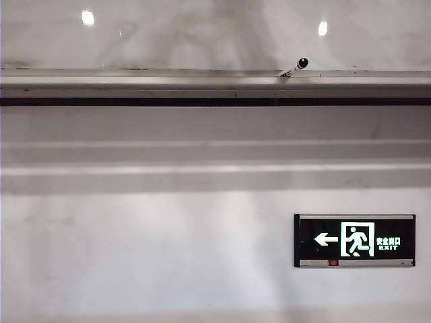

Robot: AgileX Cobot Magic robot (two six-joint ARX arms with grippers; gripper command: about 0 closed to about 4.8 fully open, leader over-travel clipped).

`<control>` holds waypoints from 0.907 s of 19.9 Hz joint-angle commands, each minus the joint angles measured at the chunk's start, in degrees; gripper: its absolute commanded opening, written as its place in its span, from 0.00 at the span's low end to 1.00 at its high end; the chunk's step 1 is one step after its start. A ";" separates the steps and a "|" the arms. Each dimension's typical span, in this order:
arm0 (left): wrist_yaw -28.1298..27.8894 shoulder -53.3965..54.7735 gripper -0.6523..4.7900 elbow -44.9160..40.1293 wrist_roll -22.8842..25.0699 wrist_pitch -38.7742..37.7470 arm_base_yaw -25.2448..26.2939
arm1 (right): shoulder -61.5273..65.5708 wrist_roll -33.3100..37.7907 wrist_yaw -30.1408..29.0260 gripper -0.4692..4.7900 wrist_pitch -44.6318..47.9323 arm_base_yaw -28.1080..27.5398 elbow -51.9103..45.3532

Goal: Wipe the whiteboard clean using the black magnetic whiteboard eraser attached to the whiteboard.

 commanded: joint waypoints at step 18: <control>1.57 -0.22 0.11 0.33 -0.42 0.33 0.07 | 3.41 0.11 2.73 0.10 -0.20 2.60 -1.92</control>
